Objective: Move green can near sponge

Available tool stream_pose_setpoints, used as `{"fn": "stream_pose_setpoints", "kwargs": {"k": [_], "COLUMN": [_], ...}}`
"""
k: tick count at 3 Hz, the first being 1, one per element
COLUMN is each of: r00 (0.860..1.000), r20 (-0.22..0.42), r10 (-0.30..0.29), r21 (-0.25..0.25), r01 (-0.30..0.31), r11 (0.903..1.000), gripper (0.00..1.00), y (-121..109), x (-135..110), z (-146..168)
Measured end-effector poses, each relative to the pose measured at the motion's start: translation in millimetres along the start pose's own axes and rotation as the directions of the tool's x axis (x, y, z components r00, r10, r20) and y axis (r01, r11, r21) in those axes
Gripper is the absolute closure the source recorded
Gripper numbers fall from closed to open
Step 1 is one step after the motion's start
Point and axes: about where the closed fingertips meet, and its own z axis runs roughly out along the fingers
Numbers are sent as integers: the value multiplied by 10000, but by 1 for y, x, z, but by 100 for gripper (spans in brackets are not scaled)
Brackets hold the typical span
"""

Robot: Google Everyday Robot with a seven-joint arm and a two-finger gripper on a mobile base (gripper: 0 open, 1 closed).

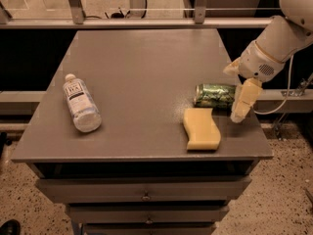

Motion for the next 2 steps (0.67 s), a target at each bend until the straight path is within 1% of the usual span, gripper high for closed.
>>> {"fn": "stream_pose_setpoints", "kwargs": {"k": [1, 2], "r00": [10000, 9989], "r20": [-37, 316], "r10": [-24, 340], "r21": [43, 543], "r01": [25, -357], "r11": [10000, 9979], "gripper": [0, 0], "y": [0, -4], "x": [0, 11], "z": [-2, -19]}}
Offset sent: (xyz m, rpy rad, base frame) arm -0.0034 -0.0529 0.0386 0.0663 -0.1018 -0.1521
